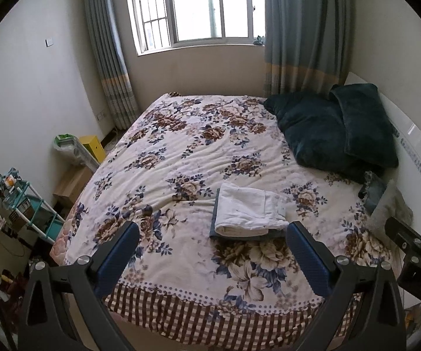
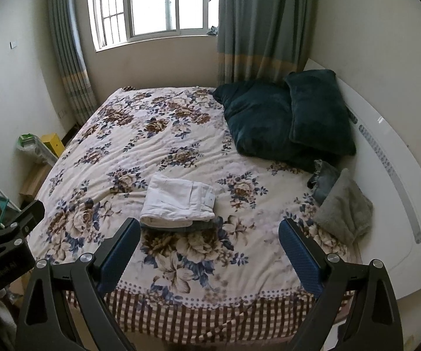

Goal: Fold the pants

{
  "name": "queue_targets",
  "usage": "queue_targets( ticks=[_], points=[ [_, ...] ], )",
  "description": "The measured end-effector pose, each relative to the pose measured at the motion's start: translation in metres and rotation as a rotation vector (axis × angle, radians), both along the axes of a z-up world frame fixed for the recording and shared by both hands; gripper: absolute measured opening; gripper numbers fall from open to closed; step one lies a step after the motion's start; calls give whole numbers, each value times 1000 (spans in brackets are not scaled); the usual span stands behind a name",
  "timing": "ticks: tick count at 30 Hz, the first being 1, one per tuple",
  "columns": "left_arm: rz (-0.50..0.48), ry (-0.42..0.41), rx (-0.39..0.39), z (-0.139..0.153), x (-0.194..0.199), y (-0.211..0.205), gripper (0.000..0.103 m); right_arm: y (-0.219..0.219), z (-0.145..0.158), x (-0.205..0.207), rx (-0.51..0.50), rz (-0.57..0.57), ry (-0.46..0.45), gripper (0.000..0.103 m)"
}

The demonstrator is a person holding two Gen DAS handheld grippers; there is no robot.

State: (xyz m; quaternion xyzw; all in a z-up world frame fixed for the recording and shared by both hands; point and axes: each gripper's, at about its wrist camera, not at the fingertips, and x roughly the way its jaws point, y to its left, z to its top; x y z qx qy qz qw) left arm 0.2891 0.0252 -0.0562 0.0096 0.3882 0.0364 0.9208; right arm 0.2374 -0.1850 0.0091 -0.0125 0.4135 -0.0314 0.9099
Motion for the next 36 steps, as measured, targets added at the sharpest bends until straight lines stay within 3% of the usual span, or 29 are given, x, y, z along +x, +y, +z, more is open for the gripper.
queue_targets(
  ticks=[36],
  points=[
    [-8, 15, -11, -7, -15, -10, 103, -4, 0, -14, 6, 33, 21, 97]
  ],
)
